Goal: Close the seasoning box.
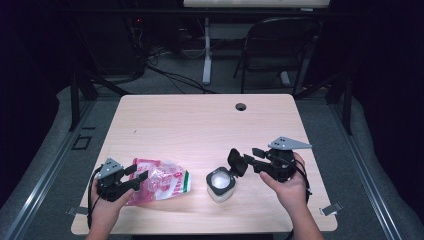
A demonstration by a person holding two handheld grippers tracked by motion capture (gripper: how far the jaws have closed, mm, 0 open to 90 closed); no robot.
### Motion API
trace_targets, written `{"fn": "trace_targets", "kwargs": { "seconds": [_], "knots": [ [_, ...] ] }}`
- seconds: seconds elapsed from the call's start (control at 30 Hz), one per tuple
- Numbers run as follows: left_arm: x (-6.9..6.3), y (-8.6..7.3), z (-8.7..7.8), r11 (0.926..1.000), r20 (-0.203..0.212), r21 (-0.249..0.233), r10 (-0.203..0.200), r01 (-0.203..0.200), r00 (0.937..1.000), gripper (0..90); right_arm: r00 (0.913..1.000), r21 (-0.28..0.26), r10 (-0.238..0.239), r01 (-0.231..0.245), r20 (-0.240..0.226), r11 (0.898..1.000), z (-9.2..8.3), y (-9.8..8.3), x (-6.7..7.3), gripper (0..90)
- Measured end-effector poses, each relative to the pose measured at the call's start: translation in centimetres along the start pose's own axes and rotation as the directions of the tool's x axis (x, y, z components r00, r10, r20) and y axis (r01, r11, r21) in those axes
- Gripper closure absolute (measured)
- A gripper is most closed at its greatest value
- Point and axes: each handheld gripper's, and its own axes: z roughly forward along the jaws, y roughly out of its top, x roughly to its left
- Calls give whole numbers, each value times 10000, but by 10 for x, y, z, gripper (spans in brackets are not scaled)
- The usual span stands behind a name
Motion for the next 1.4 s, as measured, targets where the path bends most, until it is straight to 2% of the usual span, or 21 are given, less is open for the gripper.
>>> {"fn": "trace_targets", "kwargs": {
  "seconds": [0.07,0.2,0.37,0.43,0.8,1.4],
  "knots": [
    [1,-1,0,10000,25,-15,-71,71,10000,464,9991,-256,330,-323,270,9991,-2,0,-3,717],
    [3,-2,2,9999,-52,59,-83,83,10000,464,9963,-323,484,-462,710,9984,0,-3,-8,807],
    [3,-3,4,9998,-60,156,-135,136,9999,464,9969,165,428,-440,657,9989,7,-11,-8,884],
    [3,-4,4,9998,-44,158,-127,128,9999,464,9968,164,443,-454,665,9988,10,-13,-6,900],
    [3,-4,5,9997,-15,203,-138,138,9999,463,9989,376,304,-317,361,9988,18,-14,2,900],
    [0,-5,8,9996,6,274,-53,53,10000,462,9993,324,218,-229,311,9992,19,-13,6,894]
  ]
}}
